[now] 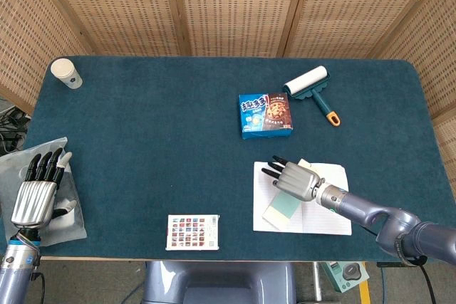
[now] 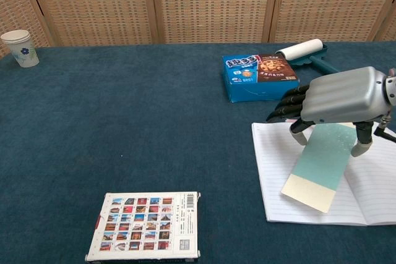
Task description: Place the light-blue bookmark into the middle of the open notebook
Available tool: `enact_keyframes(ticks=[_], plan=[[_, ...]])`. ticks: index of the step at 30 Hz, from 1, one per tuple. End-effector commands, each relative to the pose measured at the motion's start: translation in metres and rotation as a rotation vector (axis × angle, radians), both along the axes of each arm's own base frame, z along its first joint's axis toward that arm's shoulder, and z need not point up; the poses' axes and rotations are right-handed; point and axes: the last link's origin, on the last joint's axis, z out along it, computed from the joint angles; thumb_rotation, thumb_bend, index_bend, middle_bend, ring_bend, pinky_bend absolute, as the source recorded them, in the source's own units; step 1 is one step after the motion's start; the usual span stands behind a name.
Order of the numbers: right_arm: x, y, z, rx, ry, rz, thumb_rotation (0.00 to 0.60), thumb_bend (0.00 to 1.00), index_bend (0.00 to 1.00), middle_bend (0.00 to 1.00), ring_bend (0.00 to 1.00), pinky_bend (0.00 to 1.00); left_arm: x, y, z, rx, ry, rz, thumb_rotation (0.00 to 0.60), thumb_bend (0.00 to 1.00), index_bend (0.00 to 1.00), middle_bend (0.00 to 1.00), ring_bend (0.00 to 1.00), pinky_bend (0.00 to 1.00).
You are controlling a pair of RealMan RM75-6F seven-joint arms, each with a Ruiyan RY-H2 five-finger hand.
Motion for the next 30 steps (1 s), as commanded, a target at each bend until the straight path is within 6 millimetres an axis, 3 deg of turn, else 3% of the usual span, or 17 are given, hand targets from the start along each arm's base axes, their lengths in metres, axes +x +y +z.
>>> enact_keyframes(ticks=[1,4,13,19,21,24,30], plan=[[-0.001,-0.002,0.001,-0.013,0.003,-0.005,0.6,0.2,0.24,0.0,0.0,0.01,0.0,0.0,0.001,0.001,-0.002,0.001,0.6,0.04,0.0,0.0,0.0,0.0],[-0.002,-0.003,0.002,-0.028,0.004,-0.013,0.6,0.2,0.17,0.0,0.0,0.01,-0.001,0.0,0.002,0.003,-0.007,0.002,0.6,0.04,0.0,0.0,0.0,0.0],[-0.006,-0.007,0.005,-0.079,-0.039,-0.101,0.6,0.22,0.14,0.0,0.0,0.02,-0.002,0.0,0.002,-0.001,-0.018,0.003,0.6,0.04,0.0,0.0,0.0,0.0],[-0.006,-0.002,0.003,-0.099,-0.177,-0.313,0.6,0.61,0.15,0.0,0.0,0.02,-0.003,0.001,0.003,-0.006,-0.027,0.008,0.6,0.04,0.0,0.0,0.0,0.0],[-0.004,-0.001,0.0,-0.102,-0.192,-0.331,0.6,0.68,0.16,0.0,0.0,0.02,-0.003,0.002,0.003,-0.007,-0.03,0.01,0.6,0.04,0.0,0.0,0.0,0.0],[-0.001,0.005,-0.006,-0.092,-0.204,-0.342,0.6,0.74,0.18,0.0,0.0,0.02,-0.004,0.002,0.003,-0.009,-0.035,0.011,0.6,0.04,0.0,0.0,0.0,0.0],[0.008,0.022,-0.012,-0.051,-0.198,-0.313,0.6,0.75,0.24,0.01,0.0,0.02,-0.006,0.003,0.004,-0.013,-0.044,0.018,0.6,0.04,0.0,0.0,0.0,0.0]])
